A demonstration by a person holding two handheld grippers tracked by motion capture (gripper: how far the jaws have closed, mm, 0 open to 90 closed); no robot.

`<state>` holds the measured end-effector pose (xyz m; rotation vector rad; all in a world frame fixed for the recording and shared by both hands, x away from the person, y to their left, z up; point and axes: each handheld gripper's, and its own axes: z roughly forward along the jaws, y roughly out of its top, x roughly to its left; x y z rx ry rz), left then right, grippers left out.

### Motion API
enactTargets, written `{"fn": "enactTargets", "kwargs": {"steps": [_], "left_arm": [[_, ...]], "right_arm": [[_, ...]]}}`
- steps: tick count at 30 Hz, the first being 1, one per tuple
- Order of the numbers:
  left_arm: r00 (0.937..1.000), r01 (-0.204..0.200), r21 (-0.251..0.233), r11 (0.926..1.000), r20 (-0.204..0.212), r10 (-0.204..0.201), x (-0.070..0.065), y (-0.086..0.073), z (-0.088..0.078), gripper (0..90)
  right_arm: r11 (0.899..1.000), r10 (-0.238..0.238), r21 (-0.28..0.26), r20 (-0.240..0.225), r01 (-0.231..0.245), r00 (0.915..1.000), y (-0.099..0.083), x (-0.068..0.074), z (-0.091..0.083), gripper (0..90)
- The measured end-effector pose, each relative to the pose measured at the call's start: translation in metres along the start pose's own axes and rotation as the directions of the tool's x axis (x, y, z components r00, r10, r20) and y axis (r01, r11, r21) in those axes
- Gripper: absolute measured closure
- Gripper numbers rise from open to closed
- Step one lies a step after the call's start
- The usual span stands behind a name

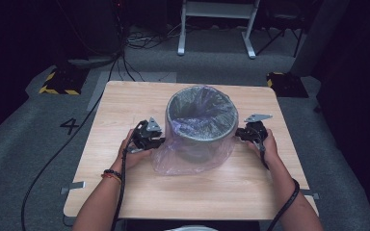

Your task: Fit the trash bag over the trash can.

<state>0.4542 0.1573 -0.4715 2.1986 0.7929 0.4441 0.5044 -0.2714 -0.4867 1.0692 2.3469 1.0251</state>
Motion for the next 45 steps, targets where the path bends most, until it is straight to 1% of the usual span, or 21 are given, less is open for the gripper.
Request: {"fn": "enactTargets", "kwargs": {"steps": [1,2,3,6,8,11,16,19,25,26,30,31,33,34,35,36,39,40,41,42,45], "left_arm": [[0.9993,0.036,-0.029,0.9989,0.013,-0.036,0.003,-0.002,-0.010,49.9],[0.9993,0.036,-0.029,0.9989,0.013,-0.036,0.003,-0.002,-0.010,45.7],[0.9972,0.063,-0.050,0.9968,0.044,-0.061,0.006,-0.004,-0.021,39.2],[0.9934,0.091,-0.078,0.9928,0.077,-0.085,0.008,-0.006,-0.031,29.1],[0.9922,0.086,-0.103,0.9910,0.099,-0.075,0.005,-0.007,-0.039,22.6],[0.9948,0.025,-0.123,0.9921,0.101,-0.013,-0.008,-0.007,-0.048,19.0],[0.9917,-0.033,-0.137,0.9900,0.119,0.049,-0.026,-0.001,-0.050,15.6],[0.9910,-0.043,-0.157,0.9867,0.118,0.062,-0.031,0.002,-0.052,15.6],[0.9797,-0.075,-0.148,0.9862,0.173,0.101,-0.048,0.011,-0.051,17.1],[0.9740,-0.083,-0.149,0.9854,0.197,0.112,-0.052,0.012,-0.052,17.1],[0.9673,-0.095,-0.152,0.9838,0.219,0.127,-0.057,0.013,-0.052,17.2],[0.9665,-0.099,-0.150,0.9836,0.221,0.131,-0.058,0.013,-0.050,18.0],[0.9650,-0.114,-0.134,0.9844,0.220,0.142,-0.060,0.014,-0.047,18.2],[0.9643,-0.131,-0.120,0.9841,0.215,0.155,-0.062,0.014,-0.043,23.0],[0.9643,-0.131,-0.120,0.9841,0.215,0.155,-0.062,0.014,-0.043,26.4],[0.9643,-0.134,-0.116,0.9842,0.214,0.156,-0.062,0.014,-0.040,32.0],[0.9688,-0.138,-0.118,0.9835,0.190,0.158,-0.061,0.013,-0.035,44.7],[0.9690,-0.141,-0.119,0.9828,0.187,0.162,-0.060,0.012,-0.033,51.4],[0.9708,-0.149,-0.107,0.9831,0.173,0.166,-0.059,0.011,-0.029,66.2],[0.9708,-0.149,-0.107,0.9831,0.173,0.166,-0.059,0.011,-0.029,70.2],[0.9729,-0.155,-0.098,0.9829,0.157,0.170,-0.058,0.010,-0.024,77.5]], "right_arm": [[1.000,-0.010,-0.025,0.031,0.011,0.9995,0.000,-0.001,-0.006,66.1],[1.000,-0.010,-0.025,0.031,0.011,0.9995,0.000,-0.001,-0.006,66.1],[0.998,-0.006,-0.061,0.042,0.009,0.9991,0.000,-0.002,-0.016,59.8],[0.997,-0.012,-0.080,0.056,0.017,0.9984,0.001,-0.003,-0.024,52.8],[0.994,-0.030,-0.105,0.054,0.036,0.9981,0.002,-0.002,-0.038,45.4],[0.990,-0.057,-0.123,0.050,0.063,0.9971,0.003,0.000,-0.049,39.6],[0.986,-0.086,-0.136,0.070,0.095,0.9938,0.003,0.003,-0.061,30.0],[0.985,-0.092,-0.139,0.064,0.101,0.9937,0.001,-0.001,-0.065,28.3],[0.980,-0.070,-0.187,0.030,0.075,0.9971,-0.001,-0.006,-0.076,27.0],[0.974,-0.097,-0.204,0.026,0.100,0.9949,0.002,0.000,-0.081,26.4],[0.961,-0.149,-0.236,-0.017,0.141,0.9887,0.008,0.016,-0.086,25.1],[0.953,-0.189,-0.249,-0.052,0.171,0.9806,0.012,0.029,-0.087,24.4],[0.951,-0.200,-0.253,-0.066,0.177,0.9776,0.013,0.033,-0.087,24.0],[0.946,-0.229,-0.257,-0.101,0.197,0.9682,0.015,0.043,-0.086,24.0],[0.946,-0.229,-0.257,-0.101,0.197,0.9682,0.015,0.043,-0.086,24.0],[0.944,-0.245,-0.256,-0.121,0.208,0.9618,0.016,0.053,-0.083,24.0],[0.942,-0.258,-0.253,-0.123,0.221,0.9583,0.016,0.058,-0.080,27.3],[0.943,-0.260,-0.243,-0.110,0.227,0.9594,0.016,0.060,-0.078,35.9],[0.944,-0.267,-0.230,-0.114,0.236,0.9570,0.015,0.062,-0.073,53.7],[0.945,-0.264,-0.233,-0.124,0.231,0.9565,0.014,0.062,-0.071,62.2],[0.943,-0.269,-0.240,-0.143,0.231,0.9524,0.011,0.063,-0.067,73.1]]}}
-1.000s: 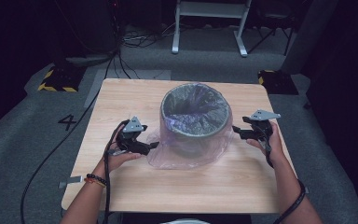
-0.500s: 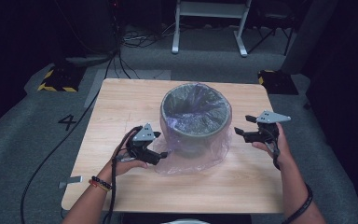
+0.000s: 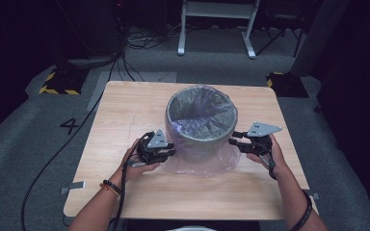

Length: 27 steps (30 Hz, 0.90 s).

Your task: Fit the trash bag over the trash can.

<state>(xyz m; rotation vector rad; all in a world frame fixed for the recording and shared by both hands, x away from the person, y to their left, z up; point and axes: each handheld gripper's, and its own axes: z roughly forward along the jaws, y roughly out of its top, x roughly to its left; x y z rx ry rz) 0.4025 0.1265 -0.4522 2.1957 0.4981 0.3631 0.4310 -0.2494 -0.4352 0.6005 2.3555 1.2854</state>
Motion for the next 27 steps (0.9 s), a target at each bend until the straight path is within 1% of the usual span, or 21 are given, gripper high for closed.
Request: {"fn": "enactTargets", "kwargs": {"steps": [1,2,3,4,6,8,11,12,15,17,18,21,22,23,24,25,26,27], "left_arm": [[0.9999,-0.007,0.005,1.0000,-0.009,0.007,0.001,-0.001,0.003,84.7],[0.9999,-0.007,0.005,1.0000,-0.009,0.007,0.001,-0.001,0.003,87.2],[0.9999,-0.003,0.001,1.0000,-0.010,0.003,0.002,-0.001,0.004,87.2],[0.9998,-0.007,0.014,0.9999,-0.020,0.007,0.004,-0.002,0.006,89.6],[0.9997,-0.002,0.011,0.9999,-0.026,0.002,0.005,-0.002,0.008,89.7],[0.9994,0.006,0.019,0.9998,-0.035,-0.005,0.008,-0.003,0.010,89.8],[0.9990,0.027,0.027,0.9993,-0.036,-0.026,0.012,-0.006,0.014,89.8],[0.9985,0.035,0.033,0.9988,-0.043,-0.034,0.014,-0.008,0.016,89.8],[0.9983,0.042,0.035,0.9985,-0.041,-0.041,0.017,-0.010,0.019,89.7],[0.9976,0.054,0.037,0.9979,-0.045,-0.052,0.018,-0.012,0.020,89.7],[0.9973,0.055,0.037,0.9978,-0.050,-0.053,0.019,-0.012,0.021,89.6],[0.9966,0.068,0.037,0.9970,-0.050,-0.066,0.021,-0.014,0.022,89.2],[0.9962,0.073,0.037,0.9966,-0.049,-0.071,0.021,-0.014,0.023,88.7],[0.9959,0.077,0.039,0.9963,-0.050,-0.075,0.021,-0.015,0.024,87.3],[0.9957,0.070,0.041,0.9967,-0.063,-0.068,0.022,-0.015,0.025,87.3],[0.9949,0.077,0.046,0.9960,-0.070,-0.073,0.021,-0.016,0.026,86.0],[0.9938,0.081,0.045,0.9957,-0.080,-0.077,0.021,-0.016,0.026,81.0],[0.9900,0.104,0.041,0.9938,-0.100,-0.099,0.022,-0.017,0.025,65.9]], "right_arm": [[1.000,0.000,0.002,-0.005,0.000,1.0000,-0.003,0.001,0.004,83.3],[1.000,0.000,0.002,-0.005,0.000,1.0000,-0.003,0.001,0.004,83.3],[1.000,0.008,0.000,-0.012,-0.008,0.9999,-0.005,0.001,0.006,87.3],[1.000,0.020,0.003,-0.008,-0.020,0.9998,-0.008,0.000,0.009,90.0],[1.000,0.024,0.007,-0.011,-0.024,0.9996,-0.010,-0.001,0.011,90.0],[0.999,0.038,0.013,-0.003,-0.038,0.9993,-0.013,-0.003,0.015,90.0],[0.997,0.076,0.005,0.010,-0.077,0.9970,-0.019,-0.008,0.018,90.0],[0.996,0.086,0.008,0.012,-0.087,0.9962,-0.022,-0.010,0.019,90.0],[0.996,0.091,0.017,0.017,-0.091,0.9957,-0.024,-0.011,0.020,90.0],[0.995,0.093,0.024,0.022,-0.093,0.9954,-0.027,-0.012,0.022,90.0],[0.994,0.101,0.033,0.027,-0.102,0.9945,-0.029,-0.013,0.023,90.0],[0.993,0.112,0.039,0.027,-0.113,0.9933,-0.032,-0.014,0.025,90.0],[0.992,0.114,0.043,0.030,-0.116,0.9930,-0.033,-0.015,0.026,90.0],[0.991,0.119,0.053,0.042,-0.121,0.9920,-0.036,-0.017,0.028,90.0],[0.991,0.119,0.053,0.042,-0.121,0.9920,-0.036,-0.017,0.028,90.0],[0.990,0.126,0.054,0.043,-0.128,0.9911,-0.037,-0.018,0.028,90.0],[0.989,0.136,0.054,0.045,-0.138,0.9897,-0.038,-0.019,0.029,90.0],[0.988,0.143,0.051,0.047,-0.145,0.9886,-0.040,-0.020,0.029,90.0]]}}
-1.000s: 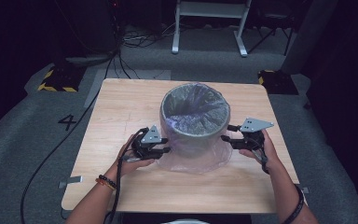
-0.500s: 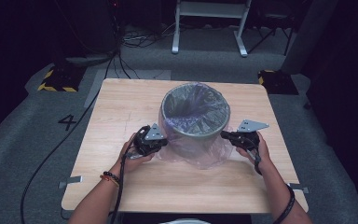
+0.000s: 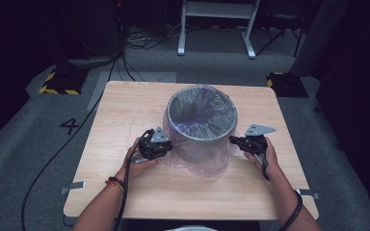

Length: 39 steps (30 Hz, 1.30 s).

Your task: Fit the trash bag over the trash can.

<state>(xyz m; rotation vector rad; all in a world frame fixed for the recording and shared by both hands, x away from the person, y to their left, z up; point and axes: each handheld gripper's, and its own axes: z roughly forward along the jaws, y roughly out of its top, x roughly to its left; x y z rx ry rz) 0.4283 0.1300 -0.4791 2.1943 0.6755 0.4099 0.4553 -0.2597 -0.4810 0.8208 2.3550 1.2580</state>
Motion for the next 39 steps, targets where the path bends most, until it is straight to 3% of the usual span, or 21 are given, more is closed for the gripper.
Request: {"fn": "enactTargets", "kwargs": {"steps": [1,3,4,5,6,10,13,14,17,21,26,32,39], "left_arm": [[1.0000,0.000,0.000,1.0000,0.000,0.000,0.000,0.000,0.000,58.7],[0.9997,0.018,-0.020,0.9996,0.015,-0.018,0.001,-0.001,-0.004,53.8],[0.9991,0.033,-0.050,0.9982,0.028,-0.031,0.000,-0.002,-0.009,38.4],[0.9991,0.033,-0.050,0.9982,0.028,-0.031,0.000,-0.002,-0.009,32.8],[0.9987,0.041,-0.058,0.9975,0.032,-0.039,-0.001,-0.002,-0.012,32.8],[0.9968,0.062,-0.071,0.9955,0.054,-0.058,-0.005,0.000,-0.022,16.5],[0.9978,0.048,-0.075,0.9960,0.049,-0.045,-0.011,0.001,-0.032,15.7],[0.9984,0.037,-0.085,0.9957,0.046,-0.033,-0.013,0.000,-0.037,15.7],[0.9999,-0.008,-0.110,0.9939,0.009,0.009,-0.021,-0.001,-0.049,15.4],[0.9999,-0.011,-0.125,0.9921,-0.004,0.010,-0.026,-0.003,-0.062,15.5],[0.9999,0.004,-0.133,0.9911,-0.015,-0.007,-0.027,-0.007,-0.072,15.6],[0.9999,0.007,-0.188,0.9820,-0.014,-0.010,-0.034,-0.006,-0.088,15.4],[0.9991,-0.001,-0.149,0.9889,-0.041,-0.006,-0.033,-0.012,-0.090,15.4]], "right_arm": [[1.000,0.000,0.000,0.000,0.000,1.0000,0.000,0.000,0.000,90.0],[1.000,0.006,-0.012,0.004,-0.006,1.0000,0.000,0.000,-0.002,90.0],[1.000,0.014,-0.025,0.006,-0.014,0.9999,0.001,-0.001,-0.005,90.0],[1.000,0.014,-0.025,0.006,-0.014,0.9999,0.001,-0.001,-0.005,90.0],[0.999,0.015,-0.031,0.004,-0.015,0.9999,0.001,-0.001,-0.005,89.4],[0.999,0.022,-0.047,-0.003,-0.022,0.9997,0.002,-0.001,-0.011,84.2],[0.999,0.013,-0.051,0.001,-0.013,0.9999,0.003,0.000,-0.017,69.3],[0.999,0.013,-0.051,0.001,-0.013,0.9999,0.003,0.000,-0.017,69.3],[0.998,0.014,-0.057,0.008,-0.014,0.9999,0.004,0.000,-0.022,58.5],[0.997,0.032,-0.070,0.027,-0.030,0.9991,0.006,-0.002,-0.030,44.1],[0.996,0.045,-0.081,0.059,-0.040,0.9973,0.005,-0.004,-0.037,32.6],[0.996,0.047,-0.082,0.071,-0.041,0.9964,0.005,-0.005,-0.041,28.7],[0.995,0.037,-0.093,0.062,-0.031,0.9974,0.007,-0.003,-0.046,25.2]]}}
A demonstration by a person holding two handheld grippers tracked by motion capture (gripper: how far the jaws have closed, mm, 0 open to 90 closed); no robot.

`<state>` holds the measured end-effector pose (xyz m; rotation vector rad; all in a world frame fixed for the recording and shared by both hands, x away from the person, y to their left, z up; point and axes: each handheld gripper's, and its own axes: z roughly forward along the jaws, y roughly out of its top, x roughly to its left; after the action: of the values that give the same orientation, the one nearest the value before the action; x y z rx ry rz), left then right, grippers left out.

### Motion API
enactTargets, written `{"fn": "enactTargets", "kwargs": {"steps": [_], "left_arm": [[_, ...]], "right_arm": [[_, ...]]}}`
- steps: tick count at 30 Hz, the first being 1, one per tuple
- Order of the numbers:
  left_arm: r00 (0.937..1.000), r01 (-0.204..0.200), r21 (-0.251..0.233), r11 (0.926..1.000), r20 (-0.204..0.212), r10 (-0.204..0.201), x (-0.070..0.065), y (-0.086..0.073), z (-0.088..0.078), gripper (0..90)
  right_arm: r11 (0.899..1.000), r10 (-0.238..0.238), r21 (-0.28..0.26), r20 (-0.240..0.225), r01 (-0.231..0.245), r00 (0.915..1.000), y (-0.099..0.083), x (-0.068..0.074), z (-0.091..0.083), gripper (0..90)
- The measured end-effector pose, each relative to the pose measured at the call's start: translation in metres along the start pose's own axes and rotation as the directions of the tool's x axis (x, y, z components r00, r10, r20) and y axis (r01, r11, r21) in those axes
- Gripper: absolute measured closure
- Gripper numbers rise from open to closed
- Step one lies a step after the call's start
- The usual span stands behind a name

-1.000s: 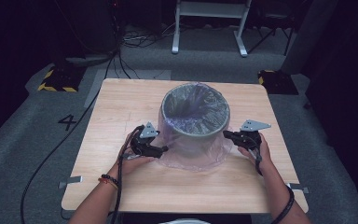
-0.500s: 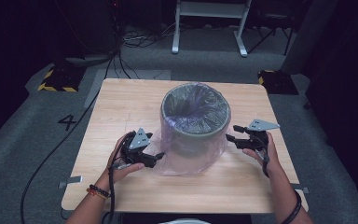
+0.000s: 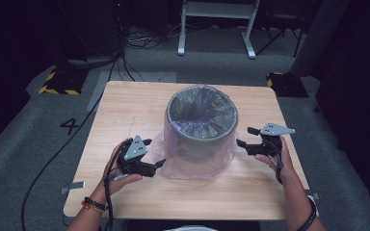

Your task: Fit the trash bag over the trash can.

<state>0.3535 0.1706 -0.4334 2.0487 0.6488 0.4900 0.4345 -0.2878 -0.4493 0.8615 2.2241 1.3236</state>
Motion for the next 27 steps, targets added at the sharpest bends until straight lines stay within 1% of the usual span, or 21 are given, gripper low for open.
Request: {"fn": "enactTargets", "kwargs": {"steps": [1,2,4,5,6,7,11,14,17,20,22,25,26,27], "left_arm": [[1.0000,0.000,0.020,0.9998,-0.008,0.000,0.002,-0.004,0.000,15.4],[1.0000,0.000,0.020,0.9998,-0.008,0.000,0.002,-0.004,0.000,15.4],[0.9998,-0.001,0.039,0.9992,-0.018,0.002,0.005,-0.009,0.000,15.4],[0.9997,0.006,0.056,0.9984,-0.024,-0.005,0.008,-0.014,-0.001,15.5],[0.9997,0.006,0.056,0.9984,-0.024,-0.005,0.008,-0.014,-0.001,15.5],[0.9996,0.007,0.066,0.9978,-0.027,-0.005,0.010,-0.017,-0.001,15.5],[0.9981,0.006,0.129,0.9916,-0.061,0.002,0.018,-0.029,-0.001,15.6],[0.9968,0.041,0.145,0.9886,-0.074,-0.031,0.025,-0.039,-0.003,15.6],[0.9965,0.053,0.156,0.9863,-0.073,-0.042,0.030,-0.045,-0.004,15.6],[0.9955,0.064,0.175,0.9825,-0.079,-0.051,0.032,-0.052,-0.002,15.7],[0.9954,0.072,0.186,0.9799,-0.076,-0.058,0.033,-0.056,-0.001,15.7],[0.9939,0.080,0.182,0.9800,-0.089,-0.064,0.032,-0.061,0.000,15.8],[0.9938,0.084,0.188,0.9785,-0.087,-0.069,0.032,-0.064,0.002,15.8],[0.9931,0.092,0.203,0.9748,-0.089,-0.076,0.032,-0.066,0.003,15.7]], "right_arm": [[1.000,-0.003,0.000,0.002,0.003,1.0000,0.000,0.000,-0.001,25.0],[1.000,-0.003,0.000,0.002,0.003,1.0000,0.000,0.000,-0.001,25.0],[1.000,-0.005,-0.002,0.001,0.005,1.0000,0.000,0.000,-0.002,24.8],[1.000,-0.002,-0.006,0.000,0.002,1.0000,0.000,0.000,-0.003,24.5],[1.000,-0.002,-0.006,0.000,0.002,1.0000,0.000,0.000,-0.003,24.5],[1.000,0.000,-0.007,0.000,0.000,1.0000,0.000,0.000,-0.004,24.4],[1.000,0.004,0.004,-0.004,-0.004,1.0000,-0.001,0.001,-0.007,23.3],[1.000,-0.006,0.023,-0.007,0.006,1.0000,-0.003,0.003,-0.008,22.5],[0.999,-0.005,0.033,-0.014,0.006,0.9999,-0.005,0.004,-0.009,21.8],[0.999,-0.001,0.039,-0.020,0.001,0.9998,-0.007,0.005,-0.010,20.8],[0.999,0.000,0.044,-0.025,0.001,0.9997,-0.008,0.005,-0.011,20.1],[0.998,-0.001,0.064,-0.029,0.002,0.9996,-0.012,0.007,-0.012,19.4],[0.997,0.001,0.071,-0.026,0.001,0.9997,-0.014,0.007,-0.012,19.3],[0.997,-0.002,0.077,-0.024,0.004,0.9997,-0.015,0.007,-0.013,19.3]]}}
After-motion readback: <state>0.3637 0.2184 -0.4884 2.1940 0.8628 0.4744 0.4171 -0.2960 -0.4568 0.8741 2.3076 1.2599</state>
